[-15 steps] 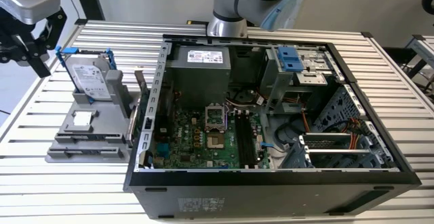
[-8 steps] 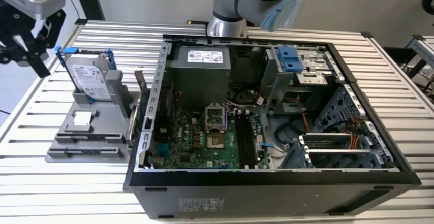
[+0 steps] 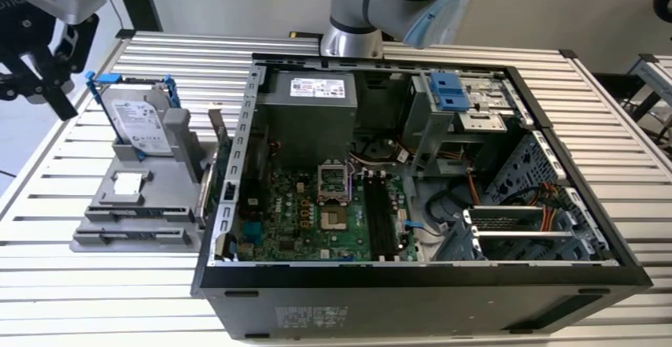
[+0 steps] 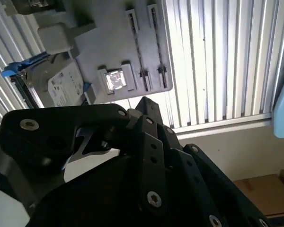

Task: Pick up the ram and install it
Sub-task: 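Pick up the ram and move it above insertion slot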

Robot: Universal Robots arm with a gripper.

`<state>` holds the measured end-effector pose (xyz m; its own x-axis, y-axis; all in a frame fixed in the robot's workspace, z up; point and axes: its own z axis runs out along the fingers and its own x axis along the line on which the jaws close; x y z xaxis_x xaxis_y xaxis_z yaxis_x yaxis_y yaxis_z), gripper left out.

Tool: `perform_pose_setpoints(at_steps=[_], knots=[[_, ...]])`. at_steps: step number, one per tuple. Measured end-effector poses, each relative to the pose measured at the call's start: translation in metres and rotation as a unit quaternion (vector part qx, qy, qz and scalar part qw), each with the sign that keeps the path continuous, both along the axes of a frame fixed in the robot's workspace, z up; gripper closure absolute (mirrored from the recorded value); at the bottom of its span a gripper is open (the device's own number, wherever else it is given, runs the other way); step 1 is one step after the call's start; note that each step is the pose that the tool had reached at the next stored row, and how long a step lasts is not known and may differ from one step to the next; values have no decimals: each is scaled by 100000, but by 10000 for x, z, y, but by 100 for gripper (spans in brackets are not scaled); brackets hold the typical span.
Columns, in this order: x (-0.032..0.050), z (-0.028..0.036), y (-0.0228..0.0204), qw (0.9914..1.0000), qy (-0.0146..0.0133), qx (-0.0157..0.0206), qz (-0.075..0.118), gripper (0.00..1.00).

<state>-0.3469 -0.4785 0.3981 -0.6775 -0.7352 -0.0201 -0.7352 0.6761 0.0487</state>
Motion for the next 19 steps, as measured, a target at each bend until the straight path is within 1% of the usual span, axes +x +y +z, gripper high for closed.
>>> perform_pose_setpoints(at_steps=[2, 5, 8, 10, 12, 15, 17, 19], knots=[[0, 0, 0, 99990, 0, -1, 1401, 100], [0, 1, 0, 99934, 0, -1, 3629, 100], [-1, 2, 0, 99837, -1, -1, 5705, 100], [-1, 2, 0, 99754, -1, 1, 7007, 100], [-1, 3, 0, 99655, -1, 0, 8294, 100], [-1, 3, 0, 99482, -1, -2, 10166, 100], [-2, 3, 0, 99337, -1, -4, 11497, 100], [-2, 3, 0, 99168, 1, -8, 12876, 100]])
